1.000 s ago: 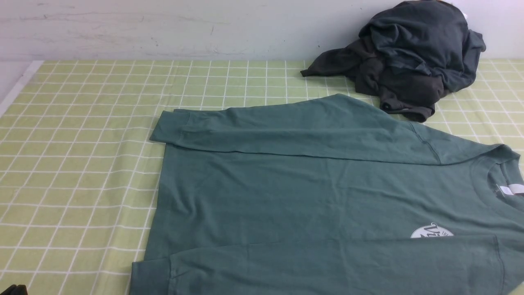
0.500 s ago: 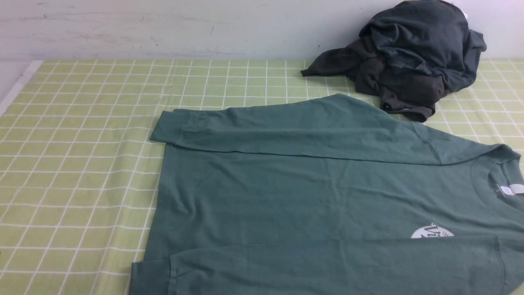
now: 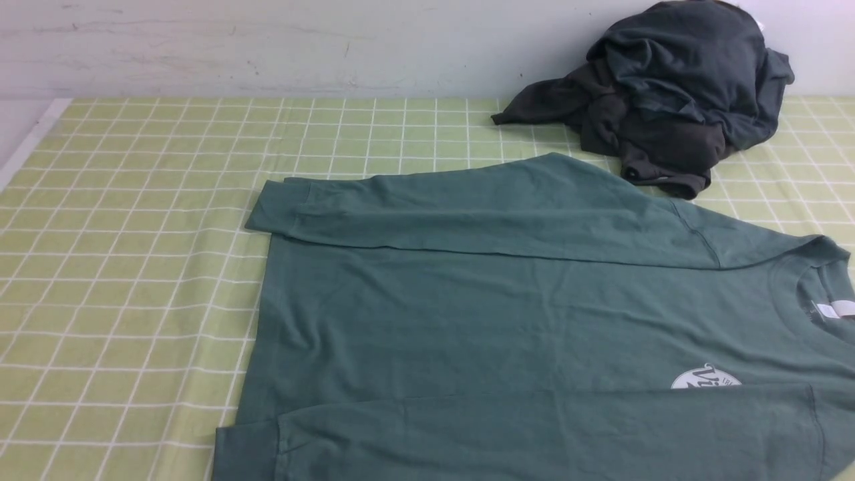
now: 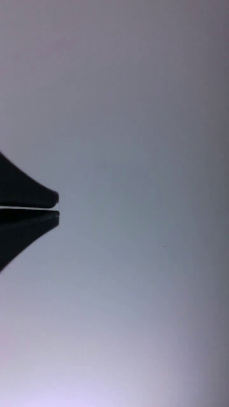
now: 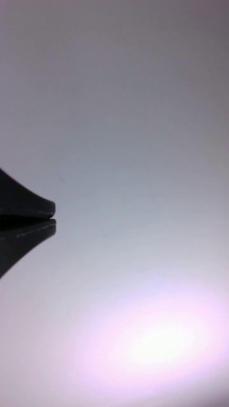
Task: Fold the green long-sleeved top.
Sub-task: Use the left arm to clamp the cuff closest to it
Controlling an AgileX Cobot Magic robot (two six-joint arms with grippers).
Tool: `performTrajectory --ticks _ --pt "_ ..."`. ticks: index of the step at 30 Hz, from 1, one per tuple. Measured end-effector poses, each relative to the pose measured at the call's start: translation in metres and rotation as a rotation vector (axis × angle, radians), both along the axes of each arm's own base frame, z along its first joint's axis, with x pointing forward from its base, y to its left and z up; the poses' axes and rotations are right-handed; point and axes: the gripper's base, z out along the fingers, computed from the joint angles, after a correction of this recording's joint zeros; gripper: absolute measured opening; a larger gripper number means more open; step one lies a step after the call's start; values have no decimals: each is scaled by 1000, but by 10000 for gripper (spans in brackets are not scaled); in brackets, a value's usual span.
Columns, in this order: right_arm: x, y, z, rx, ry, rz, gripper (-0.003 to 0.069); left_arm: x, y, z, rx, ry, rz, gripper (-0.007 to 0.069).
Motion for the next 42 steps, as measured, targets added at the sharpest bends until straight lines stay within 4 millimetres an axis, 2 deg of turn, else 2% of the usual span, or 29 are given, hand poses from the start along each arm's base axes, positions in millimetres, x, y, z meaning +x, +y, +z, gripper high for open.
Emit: performTrajectory --ticks 2,5,8,9,10,11,13,14,15,16,17,18,19,20,22,23,25,29,32,33,37,42 --pt "-2 -1 2 37 -29 13 -14 -4 -1 23 -44 41 -72 -4" --pt "-2 -1 10 38 1 12 -14 -11 -4 71 -5 193 -70 -4" --pt "-7 2 49 -37 93 -7 -13 -1 -3 104 37 398 -15 -4" --pt "-6 2 51 -44 126 -7 -13 -1 -3 108 43 414 -6 -4" --pt "-5 4 77 -108 222 -30 -13 16 -1 122 74 529 35 -4" --pt "-3 4 78 -114 256 -30 -13 18 -1 122 78 553 41 -4" --pt "13 4 98 -181 428 -52 -13 51 1 124 120 726 81 -4" --pt "22 3 102 -196 497 -54 -13 65 2 119 129 817 90 -4" --pt "53 2 104 -212 724 -34 -13 106 2 97 134 1090 79 -4" --pt "70 3 97 -201 864 1 -13 122 1 81 124 1225 54 -4" --pt "72 4 98 -201 882 7 -13 128 1 76 124 1264 48 -4" --pt "89 8 85 -184 1069 73 -12 145 -3 55 125 1437 -1 -4" --pt "94 9 81 -176 1106 93 -12 147 -4 51 115 1471 -18 -4" --pt "107 17 63 -175 1282 177 -10 163 -9 28 125 1634 -87 -4" --pt "123 28 37 -234 1502 294 -10 177 -18 2 160 1807 -215 -4" --pt "123 30 33 -249 1538 317 -10 179 -18 -1 174 1817 -217 -4" --pt "139 44 9 -346 1682 442 -10 193 -27 -28 196 1960 -365 0" --pt "158 59 -15 -438 1750 532 -10 210 -35 -61 176 2075 -491 38" --pt "166 70 -26 -491 1752 559 -10 219 -39 -78 183 2121 -508 111" --pt "167 70 -26 -496 1751 561 -10 219 -40 -79 185 2122 -509 117" --pt "172 77 -32 -526 1730 565 -10 223 -55 -91 260 2145 -474 243" --pt "173 78 -32 -513 1723 568 -10 229 -61 -101 280 2158 -382 298"
